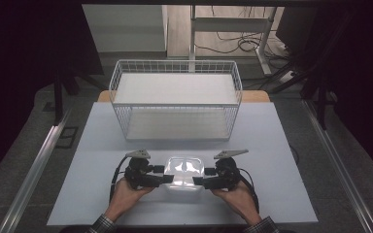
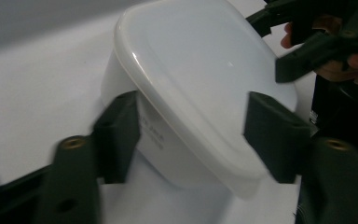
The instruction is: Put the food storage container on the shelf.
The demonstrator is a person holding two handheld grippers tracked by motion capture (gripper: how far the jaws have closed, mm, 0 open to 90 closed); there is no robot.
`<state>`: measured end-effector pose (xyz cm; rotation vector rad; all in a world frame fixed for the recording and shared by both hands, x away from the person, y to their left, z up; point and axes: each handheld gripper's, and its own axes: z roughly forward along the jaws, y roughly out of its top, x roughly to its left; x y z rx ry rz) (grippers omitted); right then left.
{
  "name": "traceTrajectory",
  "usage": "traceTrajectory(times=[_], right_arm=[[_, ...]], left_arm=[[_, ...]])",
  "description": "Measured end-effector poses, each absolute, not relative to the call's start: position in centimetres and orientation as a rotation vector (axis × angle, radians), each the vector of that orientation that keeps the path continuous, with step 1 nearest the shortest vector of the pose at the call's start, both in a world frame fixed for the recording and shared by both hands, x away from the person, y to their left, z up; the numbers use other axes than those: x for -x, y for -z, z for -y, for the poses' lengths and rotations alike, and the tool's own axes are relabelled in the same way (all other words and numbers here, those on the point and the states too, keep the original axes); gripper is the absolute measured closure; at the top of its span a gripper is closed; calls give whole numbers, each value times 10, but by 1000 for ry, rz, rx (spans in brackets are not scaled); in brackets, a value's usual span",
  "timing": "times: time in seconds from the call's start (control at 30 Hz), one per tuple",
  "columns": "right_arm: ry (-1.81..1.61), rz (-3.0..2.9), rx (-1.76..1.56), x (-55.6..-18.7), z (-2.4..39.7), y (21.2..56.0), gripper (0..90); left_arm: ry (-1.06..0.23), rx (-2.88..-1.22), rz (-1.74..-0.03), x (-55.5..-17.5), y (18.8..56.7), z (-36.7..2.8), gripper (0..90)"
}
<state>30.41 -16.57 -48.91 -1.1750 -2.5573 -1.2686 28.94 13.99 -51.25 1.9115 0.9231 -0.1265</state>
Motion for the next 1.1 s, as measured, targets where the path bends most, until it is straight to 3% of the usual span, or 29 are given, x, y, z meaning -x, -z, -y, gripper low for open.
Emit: traceTrajectory(times=[0.07,0.33,0.4,0.77,1.1], right_arm=[[1284,2526,1205,-299,173,485,542],[1323,2434,1302,-290,181,477,722],[1357,2409,1335,-289,184,476,787],[1416,2465,1344,-289,178,471,792],[1531,2484,1309,-298,176,444,791]], left_arm=[[128,-1907,-928,-283,509,-144,535],[92,-1847,-971,-274,502,-148,699],[88,-1828,-980,-274,502,-150,775],[64,-1813,-1014,-277,497,-151,796],[-10,-1779,-997,-283,467,-153,797]])
